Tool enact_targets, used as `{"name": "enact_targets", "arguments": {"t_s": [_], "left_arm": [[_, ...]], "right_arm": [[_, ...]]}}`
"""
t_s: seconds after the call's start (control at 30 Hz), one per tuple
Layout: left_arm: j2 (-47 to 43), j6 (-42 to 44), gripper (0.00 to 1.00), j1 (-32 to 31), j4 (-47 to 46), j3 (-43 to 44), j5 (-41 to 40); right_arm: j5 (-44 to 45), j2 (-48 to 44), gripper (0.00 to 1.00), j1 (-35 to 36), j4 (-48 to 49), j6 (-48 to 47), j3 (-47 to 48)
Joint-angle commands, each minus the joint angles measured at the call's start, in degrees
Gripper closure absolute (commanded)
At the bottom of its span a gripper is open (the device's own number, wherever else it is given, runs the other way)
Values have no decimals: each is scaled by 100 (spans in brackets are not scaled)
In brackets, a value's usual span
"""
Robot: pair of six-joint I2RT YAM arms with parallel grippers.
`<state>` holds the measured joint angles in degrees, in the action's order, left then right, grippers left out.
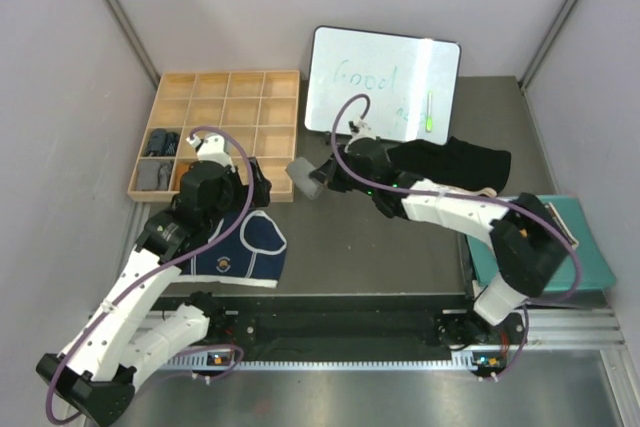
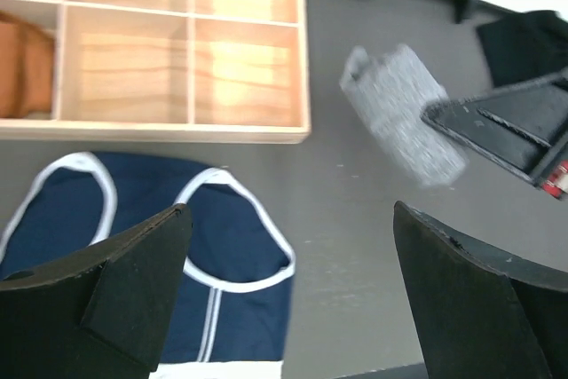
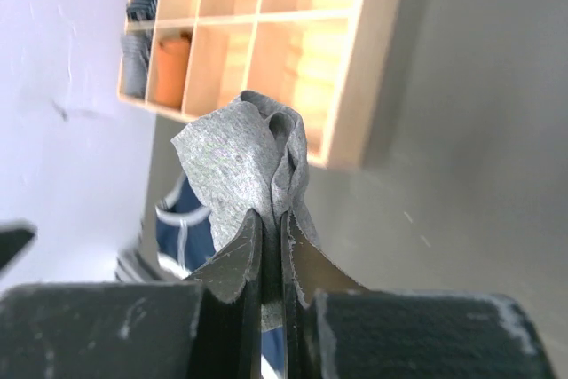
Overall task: Roll the underwear
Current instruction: Fold the underwear at the center of the board, then place the underwear in the storage box.
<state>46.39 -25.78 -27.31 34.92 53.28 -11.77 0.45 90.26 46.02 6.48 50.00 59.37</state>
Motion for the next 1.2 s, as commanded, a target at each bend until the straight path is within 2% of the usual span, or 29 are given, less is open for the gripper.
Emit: {"name": "enact_targets", "arguments": {"t_s": [0.0,0.23,0.37,0.67,0.9,1.17], "left_arm": [[-42,196,1,33,182,280,-809],[-25,354,1,33,86,315,-810],[28,372,1,33,-2,245,-669],[81,469,1,42,-108,227,-370],[28,469,1,42,-134,218,-238],[-60,460,1,33,-117,201,-238]], "right_arm": [[912,930,100,363,846,721,916],[1642,2144,100,697,688,1284,2042],[2151,2654,100,829,188,1486,2778],[2924,3498,100,1031,-611,1952,3562],[3251,4061,100,1199,-1307,2269,4240],[3172,4649,100,1208,-1816,2348,4925]]}}
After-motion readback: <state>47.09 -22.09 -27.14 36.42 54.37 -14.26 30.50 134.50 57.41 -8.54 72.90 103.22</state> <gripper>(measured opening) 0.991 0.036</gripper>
